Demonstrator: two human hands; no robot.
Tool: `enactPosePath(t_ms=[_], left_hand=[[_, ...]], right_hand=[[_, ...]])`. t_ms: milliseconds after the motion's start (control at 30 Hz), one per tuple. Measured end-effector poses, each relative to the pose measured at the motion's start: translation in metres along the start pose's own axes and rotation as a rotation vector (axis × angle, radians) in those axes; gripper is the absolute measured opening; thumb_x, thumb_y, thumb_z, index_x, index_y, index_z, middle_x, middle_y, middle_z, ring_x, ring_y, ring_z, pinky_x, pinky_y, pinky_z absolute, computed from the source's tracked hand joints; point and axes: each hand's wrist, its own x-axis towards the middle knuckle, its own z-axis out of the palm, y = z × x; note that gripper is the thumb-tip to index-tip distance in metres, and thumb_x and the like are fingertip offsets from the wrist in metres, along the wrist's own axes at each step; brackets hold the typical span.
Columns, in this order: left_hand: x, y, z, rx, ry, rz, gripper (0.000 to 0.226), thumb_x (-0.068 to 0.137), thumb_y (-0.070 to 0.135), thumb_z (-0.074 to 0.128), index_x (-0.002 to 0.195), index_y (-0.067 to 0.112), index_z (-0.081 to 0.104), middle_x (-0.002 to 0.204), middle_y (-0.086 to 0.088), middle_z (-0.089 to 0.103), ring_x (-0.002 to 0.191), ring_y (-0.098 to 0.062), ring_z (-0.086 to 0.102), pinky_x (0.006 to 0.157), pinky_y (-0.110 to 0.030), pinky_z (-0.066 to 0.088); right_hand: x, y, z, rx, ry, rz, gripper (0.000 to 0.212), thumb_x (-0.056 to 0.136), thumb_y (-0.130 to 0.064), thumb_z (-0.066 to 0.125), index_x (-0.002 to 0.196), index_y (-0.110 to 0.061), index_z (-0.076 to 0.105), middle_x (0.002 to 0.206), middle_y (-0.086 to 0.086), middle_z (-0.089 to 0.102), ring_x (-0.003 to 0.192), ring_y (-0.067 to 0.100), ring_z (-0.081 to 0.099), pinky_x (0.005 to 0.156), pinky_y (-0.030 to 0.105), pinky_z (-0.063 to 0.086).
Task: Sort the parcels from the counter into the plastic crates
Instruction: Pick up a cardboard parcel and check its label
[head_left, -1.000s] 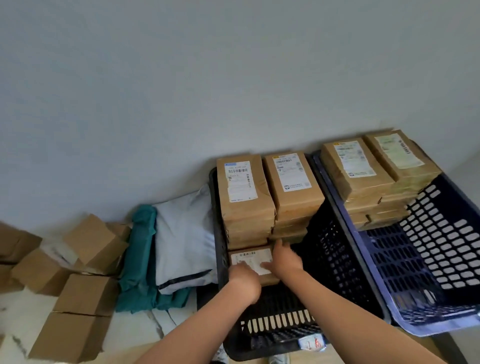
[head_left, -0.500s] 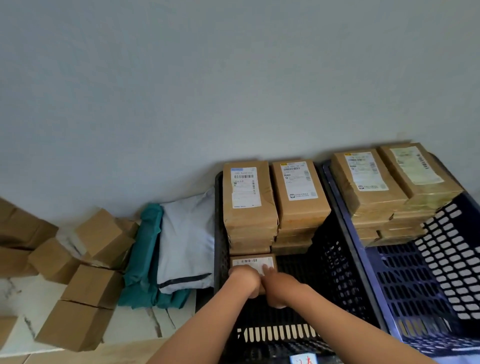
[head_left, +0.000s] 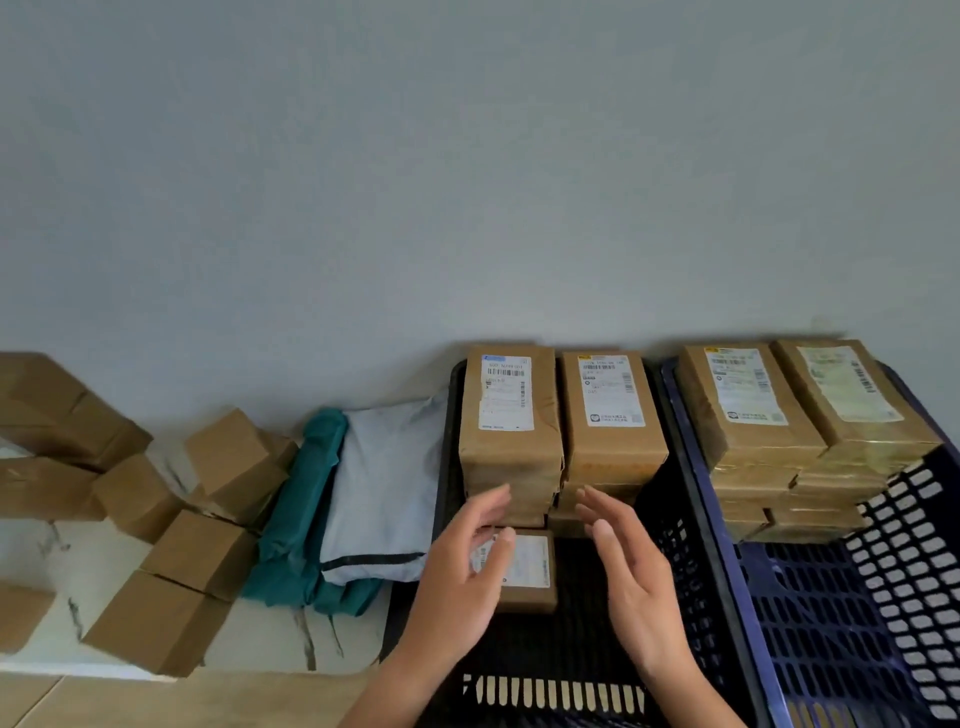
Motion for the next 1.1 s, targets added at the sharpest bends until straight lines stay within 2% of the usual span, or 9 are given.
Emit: enactPosePath(t_ms=[100,167,267,500,667,800,933,1100], left_hand=[[-0.012,0.001,-0.013,-0.181,0.084,-0.048,0.037,0.108,0.022,0.057,0.14,0.039,0.055,0.135,0.031,0.061,0.13,0.008,0.055,0.105,-0.009,0.042],[-0.017,-0.001,-0.018,-0.3,0.148,-0.085,0.032,0.108,0.027,0.057,0.139,0.035,0.058,0.133,0.025,0.066,0.129,0.003,0.058,0.109,-0.017,0.046],[-0.026,-0.009,-0.031,-0.373,0.23,-0.109,0.039,0.1,0.037,0.055,0.138,0.03,0.061,0.132,0.017,0.069,0.129,-0.003,0.061,0.112,-0.03,0.045],[-0.046,-0.026,-0.092,-0.394,0.404,-0.093,0.036,0.1,0.035,0.056,0.133,0.027,0.063,0.128,0.013,0.071,0.128,-0.009,0.063,0.114,-0.038,0.046],[-0.081,-0.053,-0.171,-0.405,0.512,-0.096,0.036,0.1,0.035,0.053,0.134,0.029,0.063,0.128,0.012,0.071,0.127,-0.009,0.063,0.113,-0.039,0.047],[-0.121,-0.083,-0.25,-0.41,0.623,-0.13,0.031,0.102,0.031,0.051,0.131,0.029,0.064,0.125,0.012,0.071,0.125,-0.009,0.064,0.112,-0.042,0.048],[-0.158,-0.116,-0.328,-0.418,0.725,-0.158,0.029,0.101,0.03,0.053,0.126,0.032,0.067,0.122,0.013,0.073,0.123,-0.008,0.065,0.111,-0.043,0.049],[-0.188,-0.152,-0.405,-0.412,0.805,-0.168,0.031,0.1,0.033,0.052,0.127,0.031,0.067,0.122,0.012,0.073,0.123,-0.009,0.065,0.11,-0.042,0.05]], right_hand=[[-0.004,-0.005,-0.009,0.069,0.067,0.01,0.038,0.105,-0.036,0.046,0.139,-0.028,0.062,0.132,-0.015,0.07,0.127,0.006,0.063,0.111,0.04,0.048],[-0.003,-0.008,-0.007,0.077,0.073,0.01,0.039,0.105,-0.036,0.045,0.138,-0.026,0.063,0.13,-0.011,0.071,0.126,0.009,0.065,0.113,0.047,0.048],[-0.002,-0.012,0.007,0.067,0.025,0.006,0.039,0.105,-0.036,0.045,0.137,-0.023,0.063,0.129,-0.007,0.073,0.124,0.011,0.067,0.112,0.051,0.048],[-0.01,-0.041,0.071,0.036,-0.12,-0.033,0.039,0.103,-0.038,0.047,0.136,-0.027,0.065,0.125,-0.003,0.075,0.124,0.013,0.067,0.114,0.054,0.046],[-0.022,-0.07,0.158,0.009,-0.25,-0.084,0.038,0.104,-0.037,0.046,0.134,-0.027,0.065,0.125,-0.006,0.075,0.122,0.013,0.068,0.113,0.05,0.047],[-0.043,-0.09,0.253,0.021,-0.357,-0.106,0.035,0.106,-0.033,0.044,0.133,-0.023,0.065,0.124,-0.007,0.075,0.125,0.013,0.066,0.111,0.041,0.051],[-0.069,-0.103,0.352,-0.007,-0.443,-0.122,0.037,0.105,-0.038,0.045,0.135,-0.027,0.065,0.124,-0.007,0.075,0.123,0.013,0.067,0.111,0.051,0.049],[-0.1,-0.119,0.451,-0.024,-0.542,-0.157,0.033,0.107,-0.043,0.046,0.131,-0.032,0.065,0.122,-0.008,0.075,0.121,0.014,0.067,0.109,0.052,0.05]])
